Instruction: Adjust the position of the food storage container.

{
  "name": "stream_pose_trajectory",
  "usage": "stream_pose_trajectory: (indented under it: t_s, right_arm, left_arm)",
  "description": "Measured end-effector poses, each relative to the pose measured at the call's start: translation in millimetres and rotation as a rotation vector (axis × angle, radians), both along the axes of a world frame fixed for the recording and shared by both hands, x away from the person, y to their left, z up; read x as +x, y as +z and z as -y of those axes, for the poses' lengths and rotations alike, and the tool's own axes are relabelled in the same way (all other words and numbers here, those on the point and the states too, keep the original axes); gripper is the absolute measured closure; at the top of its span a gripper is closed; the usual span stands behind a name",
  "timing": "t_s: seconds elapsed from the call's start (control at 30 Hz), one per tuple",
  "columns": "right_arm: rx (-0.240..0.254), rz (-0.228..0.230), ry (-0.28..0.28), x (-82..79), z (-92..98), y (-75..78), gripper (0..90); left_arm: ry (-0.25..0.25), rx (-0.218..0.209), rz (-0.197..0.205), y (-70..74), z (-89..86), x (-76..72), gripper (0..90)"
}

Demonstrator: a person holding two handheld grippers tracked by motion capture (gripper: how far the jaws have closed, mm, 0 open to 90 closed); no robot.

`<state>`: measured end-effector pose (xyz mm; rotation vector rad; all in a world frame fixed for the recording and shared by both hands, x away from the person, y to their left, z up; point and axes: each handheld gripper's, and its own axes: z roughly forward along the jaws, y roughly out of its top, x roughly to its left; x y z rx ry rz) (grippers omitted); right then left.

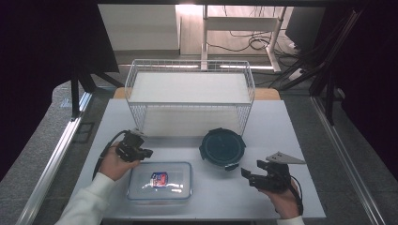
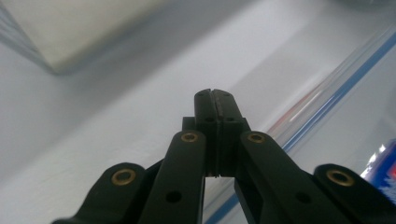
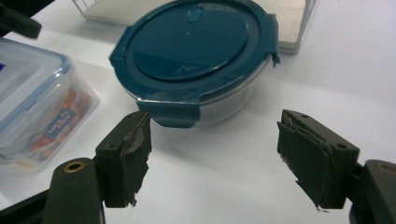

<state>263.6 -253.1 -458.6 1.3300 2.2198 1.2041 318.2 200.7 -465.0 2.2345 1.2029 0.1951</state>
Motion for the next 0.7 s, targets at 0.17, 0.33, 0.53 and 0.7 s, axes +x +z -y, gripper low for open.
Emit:
stream_pose_trajectory:
  t_s: [0.17, 0.33, 0.53, 0.7]
  right_arm:
    - [0.02, 0.031, 0.04, -8.1, -15.0, 12.7, 26.1]
    - [-0.008, 0.039, 0.12, -13.2, -36.8, 16.1, 24.6]
    - [-0.001, 0.025, 0.139, -13.3, -41.6, 13.8, 22.7]
    - [0.0, 0.037, 0.169, -14.0, -42.5, 11.0, 22.2]
  left_arm:
    - [0.034, -0.086, 0.073, 22.7, -20.7, -26.4, 90.0]
    - [0.088, -0.159, 0.113, 27.5, -42.4, -62.6, 90.0]
    - [0.143, -0.17, 0.114, 15.4, -57.3, -84.7, 72.1]
    - [0.179, -0.159, 0.126, 9.4, -58.9, -97.0, 32.6]
